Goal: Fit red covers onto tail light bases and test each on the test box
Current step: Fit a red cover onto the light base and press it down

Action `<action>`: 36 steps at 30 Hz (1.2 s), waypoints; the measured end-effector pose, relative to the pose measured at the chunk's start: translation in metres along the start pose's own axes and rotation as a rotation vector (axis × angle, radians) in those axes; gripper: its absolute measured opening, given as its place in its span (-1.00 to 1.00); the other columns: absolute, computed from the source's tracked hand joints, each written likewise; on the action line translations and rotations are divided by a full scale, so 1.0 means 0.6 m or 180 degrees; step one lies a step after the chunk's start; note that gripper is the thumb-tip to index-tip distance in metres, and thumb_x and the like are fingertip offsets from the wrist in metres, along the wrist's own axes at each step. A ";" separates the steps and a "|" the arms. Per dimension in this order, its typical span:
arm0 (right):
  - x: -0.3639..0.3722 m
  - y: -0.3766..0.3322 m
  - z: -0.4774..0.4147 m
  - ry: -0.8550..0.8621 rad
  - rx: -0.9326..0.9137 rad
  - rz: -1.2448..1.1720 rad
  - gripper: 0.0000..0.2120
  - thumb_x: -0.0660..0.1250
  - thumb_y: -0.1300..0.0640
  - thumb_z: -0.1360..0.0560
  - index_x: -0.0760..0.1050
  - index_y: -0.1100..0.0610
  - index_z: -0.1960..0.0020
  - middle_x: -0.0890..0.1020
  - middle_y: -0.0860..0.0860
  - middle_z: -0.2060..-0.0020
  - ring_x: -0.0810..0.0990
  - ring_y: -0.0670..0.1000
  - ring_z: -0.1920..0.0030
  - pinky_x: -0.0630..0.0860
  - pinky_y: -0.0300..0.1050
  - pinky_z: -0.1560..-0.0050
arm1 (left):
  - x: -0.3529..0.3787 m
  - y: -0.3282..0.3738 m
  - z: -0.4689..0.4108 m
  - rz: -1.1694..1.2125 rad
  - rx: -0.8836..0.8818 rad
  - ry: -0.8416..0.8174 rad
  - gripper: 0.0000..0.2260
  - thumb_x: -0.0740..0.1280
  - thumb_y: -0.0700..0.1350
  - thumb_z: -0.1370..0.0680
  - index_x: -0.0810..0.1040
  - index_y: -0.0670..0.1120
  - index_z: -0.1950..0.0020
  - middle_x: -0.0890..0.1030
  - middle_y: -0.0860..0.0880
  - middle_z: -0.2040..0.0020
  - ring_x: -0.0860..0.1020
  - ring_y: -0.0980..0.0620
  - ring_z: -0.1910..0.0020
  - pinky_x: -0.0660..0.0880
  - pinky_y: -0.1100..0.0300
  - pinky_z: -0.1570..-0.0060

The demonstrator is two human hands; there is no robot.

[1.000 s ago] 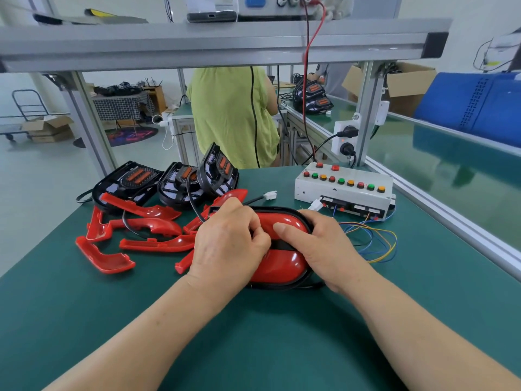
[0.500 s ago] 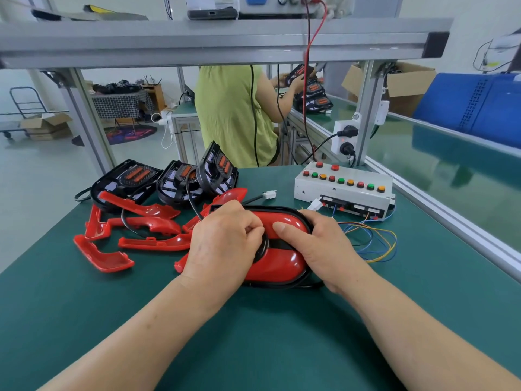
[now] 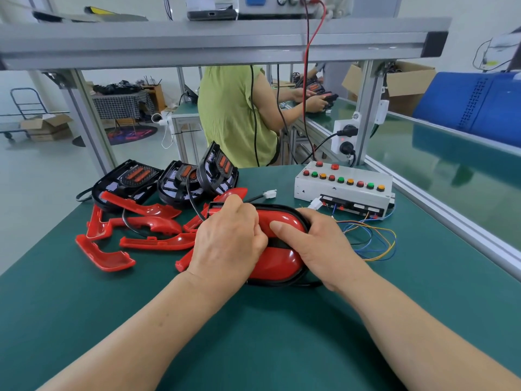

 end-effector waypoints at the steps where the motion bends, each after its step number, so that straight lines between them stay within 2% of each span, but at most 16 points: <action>1: 0.000 -0.001 0.000 -0.0007 -0.0003 -0.0008 -0.85 0.48 -0.10 -0.38 0.63 -0.11 0.09 0.71 -0.18 0.18 0.68 -0.13 0.18 0.62 -0.17 0.12 | 0.000 -0.002 0.001 -0.0021 -0.0008 0.0015 -0.88 0.34 -0.19 -0.51 0.47 -0.17 0.21 0.43 -0.08 0.16 0.46 -0.12 0.33 0.41 0.00 0.32; 5: 0.002 -0.001 0.000 0.0002 0.0041 -0.0034 -0.80 0.47 -0.14 -0.33 0.62 -0.09 0.10 0.71 -0.15 0.20 0.69 -0.09 0.18 0.64 -0.13 0.12 | 0.002 -0.008 -0.002 -0.0092 -0.0130 0.0022 -0.87 0.33 -0.17 -0.51 0.43 -0.12 0.21 0.38 -0.04 0.16 0.39 -0.10 0.35 0.34 0.06 0.33; 9: -0.006 0.004 0.003 -0.0075 0.0096 -0.0203 -0.68 0.47 -0.13 -0.32 0.63 -0.01 -0.01 0.73 -0.10 0.16 0.71 -0.07 0.17 0.61 -0.20 0.20 | -0.017 -0.064 -0.009 -0.0117 -0.0608 0.0076 -0.90 0.31 -0.17 -0.52 0.48 -0.13 0.19 0.45 -0.06 0.12 0.50 -0.16 0.21 0.46 -0.05 0.14; 12: -0.010 0.011 0.001 -0.0155 0.0191 -0.0348 -0.76 0.50 -0.06 -0.38 0.64 0.00 -0.01 0.73 -0.05 0.14 0.72 -0.02 0.15 0.62 -0.15 0.18 | -0.036 -0.102 -0.006 0.0301 -0.0787 0.0190 -0.85 0.30 -0.17 -0.51 0.46 -0.07 0.26 0.46 0.00 0.18 0.48 -0.03 0.23 0.46 0.00 0.19; 14: -0.005 0.016 -0.001 -0.0232 0.0262 -0.0507 -0.85 0.49 0.02 -0.43 0.66 -0.02 0.01 0.74 -0.01 0.12 0.73 0.02 0.13 0.64 -0.10 0.16 | -0.036 -0.135 -0.010 0.0414 -0.1040 0.0131 -0.81 0.27 -0.16 -0.51 0.44 -0.09 0.33 0.50 -0.01 0.24 0.48 -0.04 0.27 0.44 0.05 0.27; 16: -0.002 0.021 -0.002 -0.0313 0.0339 -0.0603 -0.88 0.49 0.05 -0.44 0.68 -0.05 0.02 0.74 0.02 0.10 0.73 0.04 0.12 0.64 -0.10 0.16 | -0.029 -0.165 -0.012 0.0367 -0.1273 0.0006 -0.74 0.22 -0.15 -0.51 0.34 -0.11 0.39 0.45 -0.01 0.35 0.42 -0.07 0.35 0.34 0.09 0.37; 18: -0.005 0.026 -0.003 -0.0350 0.0449 -0.0744 -0.90 0.49 0.08 -0.45 0.69 -0.04 0.03 0.74 0.06 0.10 0.72 0.05 0.14 0.63 -0.10 0.18 | -0.014 -0.187 -0.011 0.0239 -0.1448 -0.0243 -0.74 0.15 -0.15 -0.53 0.26 -0.11 0.36 0.42 -0.03 0.34 0.36 -0.07 0.36 0.25 0.09 0.38; 21: -0.010 0.037 -0.004 -0.0422 0.0671 -0.1025 -0.81 0.55 0.02 -0.32 0.71 -0.01 0.08 0.73 0.13 0.12 0.71 0.08 0.19 0.63 -0.05 0.22 | 0.012 -0.208 -0.001 0.0101 -0.1629 -0.0638 -0.76 0.11 -0.12 -0.57 0.34 -0.14 0.28 0.48 -0.07 0.25 0.40 -0.07 0.27 0.30 0.03 0.28; 25: -0.017 0.051 -0.007 -0.0496 0.0849 -0.1252 -0.72 0.53 0.00 -0.24 0.71 0.08 0.08 0.72 0.19 0.10 0.70 0.12 0.20 0.66 0.00 0.21 | 0.029 -0.218 0.009 0.0164 -0.1667 -0.0815 -0.65 0.29 -0.03 -0.54 0.30 -0.10 0.39 0.47 -0.05 0.40 0.44 -0.08 0.38 0.37 0.10 0.34; 27: -0.019 0.057 -0.009 -0.0511 0.0901 -0.1273 -0.66 0.52 -0.03 -0.26 0.70 0.13 0.03 0.71 0.20 0.07 0.69 0.13 0.18 0.66 0.02 0.18 | 0.033 -0.220 0.013 0.0342 -0.1647 -0.0773 -0.70 0.40 -0.09 -0.48 0.34 -0.09 0.36 0.51 -0.05 0.38 0.45 -0.04 0.43 0.41 0.14 0.40; 29: -0.020 0.063 -0.011 -0.0482 0.0980 -0.1262 -0.56 0.48 -0.11 -0.30 0.68 0.18 -0.03 0.71 0.21 0.04 0.69 0.14 0.15 0.66 0.05 0.13 | 0.035 -0.222 0.014 0.0630 -0.1647 -0.0745 -0.83 0.37 -0.24 -0.45 0.45 -0.04 0.27 0.58 -0.03 0.30 0.48 0.01 0.42 0.42 0.17 0.50; 30: -0.020 0.066 -0.012 -0.0473 0.1035 -0.1264 -0.56 0.45 -0.15 -0.33 0.69 0.15 -0.04 0.71 0.20 0.03 0.70 0.14 0.14 0.67 0.05 0.11 | 0.036 -0.221 0.013 0.0729 -0.1624 -0.0734 -0.81 0.32 -0.29 -0.44 0.50 0.01 0.25 0.62 0.00 0.28 0.50 0.04 0.41 0.43 0.18 0.54; 32: -0.021 0.072 -0.013 -0.0446 0.1122 -0.1259 -0.68 0.36 -0.18 -0.46 0.73 0.02 0.05 0.73 0.13 0.06 0.73 0.10 0.13 0.67 0.01 0.17 | 0.039 -0.218 0.010 0.0798 -0.1562 -0.0740 -0.72 0.24 -0.32 -0.44 0.56 0.05 0.28 0.66 0.02 0.30 0.48 0.12 0.49 0.40 0.22 0.59; 33: -0.024 0.075 -0.014 -0.0388 0.1149 -0.1276 -0.68 0.30 -0.19 -0.52 0.74 -0.03 0.09 0.74 0.11 0.08 0.73 0.09 0.14 0.66 -0.01 0.20 | 0.040 -0.217 0.009 0.0795 -0.1579 -0.0745 -0.69 0.21 -0.32 -0.44 0.57 0.05 0.31 0.65 0.00 0.32 0.46 0.13 0.52 0.38 0.24 0.59; 36: -0.036 0.085 -0.017 -0.0152 0.1231 -0.1296 -0.62 0.23 -0.22 -0.58 0.74 -0.06 0.14 0.74 0.10 0.08 0.74 0.09 0.13 0.65 -0.01 0.23 | 0.048 -0.214 0.011 0.0722 -0.1660 -0.0791 -0.68 0.16 -0.32 -0.46 0.57 -0.02 0.36 0.61 -0.02 0.32 0.48 0.01 0.40 0.37 0.24 0.43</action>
Point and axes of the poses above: each hand's wrist, its own z-axis away from the middle knuckle, its own x-axis out of the palm, y = z × x, the point moved 10 cm from there along -z, towards the middle knuckle
